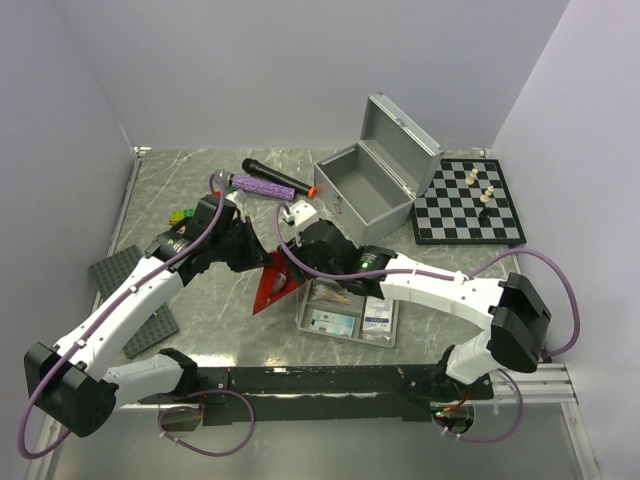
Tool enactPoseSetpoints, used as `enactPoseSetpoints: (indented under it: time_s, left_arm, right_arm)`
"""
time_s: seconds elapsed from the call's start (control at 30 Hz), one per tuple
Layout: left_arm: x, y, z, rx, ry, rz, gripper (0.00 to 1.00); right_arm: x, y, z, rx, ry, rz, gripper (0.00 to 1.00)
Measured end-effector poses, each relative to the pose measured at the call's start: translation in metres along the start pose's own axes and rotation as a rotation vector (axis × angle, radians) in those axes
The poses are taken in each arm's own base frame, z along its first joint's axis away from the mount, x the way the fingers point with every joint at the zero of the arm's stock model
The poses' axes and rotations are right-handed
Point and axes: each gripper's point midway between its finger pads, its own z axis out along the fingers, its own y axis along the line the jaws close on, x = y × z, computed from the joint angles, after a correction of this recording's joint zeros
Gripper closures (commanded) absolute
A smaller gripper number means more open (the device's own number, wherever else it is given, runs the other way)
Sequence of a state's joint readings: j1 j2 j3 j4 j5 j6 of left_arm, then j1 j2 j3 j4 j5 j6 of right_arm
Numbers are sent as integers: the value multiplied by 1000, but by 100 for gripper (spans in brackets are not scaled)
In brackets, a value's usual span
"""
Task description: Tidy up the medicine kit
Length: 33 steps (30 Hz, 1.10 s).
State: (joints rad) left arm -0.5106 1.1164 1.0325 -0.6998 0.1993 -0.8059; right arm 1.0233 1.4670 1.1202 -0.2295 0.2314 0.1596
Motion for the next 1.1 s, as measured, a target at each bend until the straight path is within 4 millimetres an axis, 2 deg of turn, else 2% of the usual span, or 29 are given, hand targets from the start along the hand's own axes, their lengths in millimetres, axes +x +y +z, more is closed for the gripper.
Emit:
enactPoseSetpoints:
  time_s: [0.13, 0.3, 0.37, 0.47, 0.53, 0.67, 0.7, 0.93, 1.1]
  left_arm:
    - [2, -2, 0, 12, 10, 5, 99]
    - [3, -6, -1, 34, 19, 14, 99]
    - [4, -8, -2, 51, 21, 23, 99]
    - [6, -10, -3, 72, 26, 32, 99]
    - [7, -12, -4, 86, 27, 37, 99]
    - [8, -16, -4, 113, 33, 41, 99]
    - [9, -17, -4, 117, 34, 41, 99]
    - [8, -24, -10, 155, 25, 51, 99]
    - [8, -27, -11, 174, 26, 63, 99]
  right_arm:
    - [-9, -1, -11, -7, -28, 12, 32]
    - [-37, -3, -43, -30, -134, 44, 37]
    - [-40, -5, -54, -36, -162, 55, 37]
    - [-34, -7, -59, -39, -165, 65, 34]
    - [-25, -6, -56, -46, -144, 64, 35]
    - [-10, -3, -50, -63, -99, 57, 58]
    - [-9, -3, -50, -66, -96, 56, 59]
    - [-5, 9, -47, -129, -76, 46, 53]
    - [-5, 18, -47, -181, -72, 30, 37]
